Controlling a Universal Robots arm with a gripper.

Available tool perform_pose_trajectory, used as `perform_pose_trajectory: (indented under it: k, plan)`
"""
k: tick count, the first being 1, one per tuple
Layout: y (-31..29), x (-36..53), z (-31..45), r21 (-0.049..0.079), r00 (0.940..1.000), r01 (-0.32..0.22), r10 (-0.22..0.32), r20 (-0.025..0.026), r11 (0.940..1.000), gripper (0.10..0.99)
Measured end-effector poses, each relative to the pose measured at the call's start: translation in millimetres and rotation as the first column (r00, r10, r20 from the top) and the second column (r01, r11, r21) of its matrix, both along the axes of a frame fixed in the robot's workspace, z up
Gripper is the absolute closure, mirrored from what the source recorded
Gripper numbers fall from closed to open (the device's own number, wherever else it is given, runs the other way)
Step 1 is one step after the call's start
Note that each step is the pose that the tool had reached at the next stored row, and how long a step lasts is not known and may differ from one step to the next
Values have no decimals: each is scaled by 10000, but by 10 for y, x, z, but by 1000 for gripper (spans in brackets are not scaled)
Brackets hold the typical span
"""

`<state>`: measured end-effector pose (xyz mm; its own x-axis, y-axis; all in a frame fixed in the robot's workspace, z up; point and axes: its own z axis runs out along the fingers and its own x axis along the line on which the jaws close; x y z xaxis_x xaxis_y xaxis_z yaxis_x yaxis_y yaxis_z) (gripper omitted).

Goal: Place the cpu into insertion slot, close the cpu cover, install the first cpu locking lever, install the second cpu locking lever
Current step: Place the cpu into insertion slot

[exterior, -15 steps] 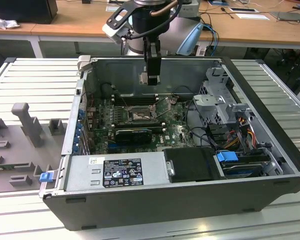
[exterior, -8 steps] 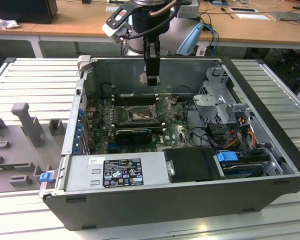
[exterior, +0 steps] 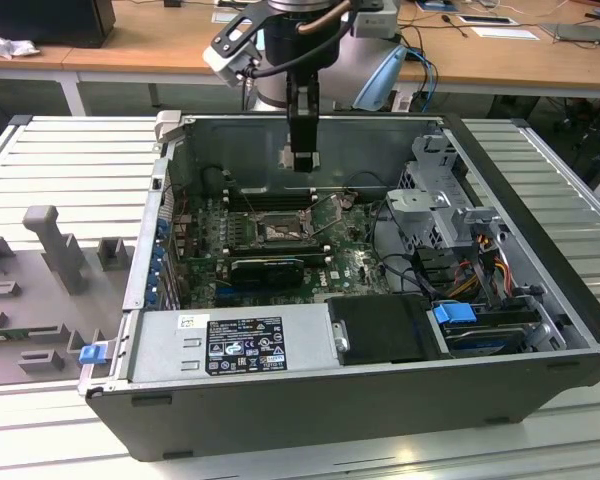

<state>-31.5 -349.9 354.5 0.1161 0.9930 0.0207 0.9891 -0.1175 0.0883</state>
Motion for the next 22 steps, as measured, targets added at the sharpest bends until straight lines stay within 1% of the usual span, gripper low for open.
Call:
perform_pose_trajectory:
  k: [11,13,15,17,18,20,22]
  plan:
    - [0,0,-8,0,9985,545,-545,0,9985,557]
    - [0,0,-11,1,9966,822,-822,0,9966,557]
    - [0,-14,-19,0,9961,885,-885,0,9961,557]
    - [0,-15,-29,1,9984,574,-574,1,9984,557]
    - [0,-15,-37,1,9995,324,-324,0,9995,557]
    - [0,-15,-51,1,10000,-80,80,0,10000,557]
    - [0,-15,-61,-1,9990,-453,453,-2,9990,557]
